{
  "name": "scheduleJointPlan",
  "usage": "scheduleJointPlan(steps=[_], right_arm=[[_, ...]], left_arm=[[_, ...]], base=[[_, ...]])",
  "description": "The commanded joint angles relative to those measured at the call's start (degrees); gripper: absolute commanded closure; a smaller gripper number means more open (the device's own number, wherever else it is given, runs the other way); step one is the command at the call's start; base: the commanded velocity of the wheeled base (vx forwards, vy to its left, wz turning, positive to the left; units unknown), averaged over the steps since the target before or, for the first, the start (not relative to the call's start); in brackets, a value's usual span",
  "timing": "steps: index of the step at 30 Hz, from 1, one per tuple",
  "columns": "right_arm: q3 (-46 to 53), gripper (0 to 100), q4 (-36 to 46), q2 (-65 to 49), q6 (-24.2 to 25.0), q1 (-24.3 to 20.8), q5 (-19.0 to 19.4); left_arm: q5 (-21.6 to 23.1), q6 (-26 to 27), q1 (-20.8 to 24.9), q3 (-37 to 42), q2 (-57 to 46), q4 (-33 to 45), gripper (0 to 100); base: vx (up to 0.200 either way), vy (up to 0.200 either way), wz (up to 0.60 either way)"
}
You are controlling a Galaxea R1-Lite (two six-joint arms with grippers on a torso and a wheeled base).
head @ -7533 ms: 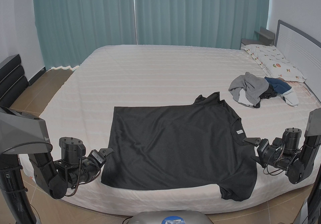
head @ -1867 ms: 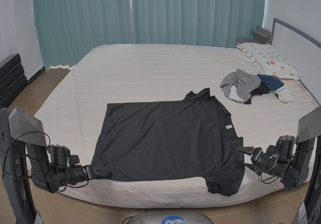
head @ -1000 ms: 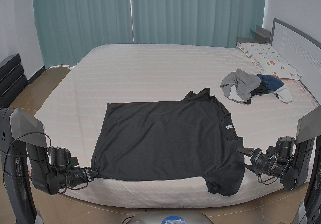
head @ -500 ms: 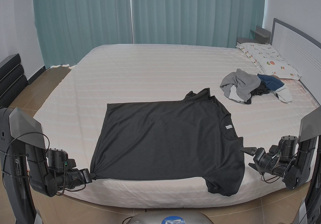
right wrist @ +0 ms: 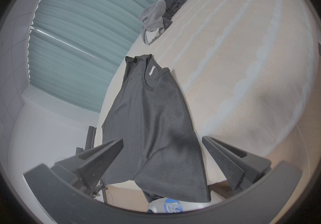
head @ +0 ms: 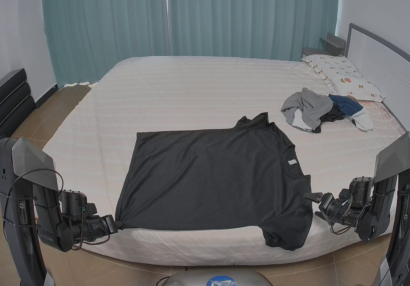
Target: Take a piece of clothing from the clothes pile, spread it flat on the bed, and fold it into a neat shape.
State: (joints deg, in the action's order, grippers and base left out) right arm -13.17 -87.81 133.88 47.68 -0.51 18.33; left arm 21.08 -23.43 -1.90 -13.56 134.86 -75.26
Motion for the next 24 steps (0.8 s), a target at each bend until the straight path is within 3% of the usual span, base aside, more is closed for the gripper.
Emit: scheduleJointPlan(steps=[1, 6, 10, 11, 13, 24], right_arm=[[-1.42, 0, 0.01, 2.88, -0.39, 0.07, 0.03], [-4.41, 0, 0.09, 4.37, -0.92, -0.45, -0.93], [-7.75, 0, 1.15, 6.22, -0.92, -1.86, -5.5], [-7.84, 100, 1.15, 6.22, -0.92, -1.95, -5.68], [-8.81, 100, 1.15, 6.75, -0.92, -2.3, -7.79], [-14.34, 100, 3.08, 5.87, -1.1, -2.04, -8.05]], left_arm=[[0.02, -0.04, -0.03, 0.02, 0.05, 0.03, 100], [-0.07, -0.12, 0.06, -0.07, 0.05, -0.06, 100], [-0.07, -0.3, 0.06, -0.15, -0.04, -0.06, 100], [-0.07, -0.3, 0.06, -0.15, -0.04, 0.03, 100], [-0.07, -0.39, 0.06, -0.24, -0.04, -0.06, 100], [-0.07, -0.39, 0.06, -0.15, -0.04, 0.03, 100]], base=[[0.0, 0.0, 0.0], [0.0, 0.0, 0.0], [0.0, 0.0, 0.0], [0.0, 0.0, 0.0], [0.0, 0.0, 0.0], [0.0, 0.0, 0.0]])
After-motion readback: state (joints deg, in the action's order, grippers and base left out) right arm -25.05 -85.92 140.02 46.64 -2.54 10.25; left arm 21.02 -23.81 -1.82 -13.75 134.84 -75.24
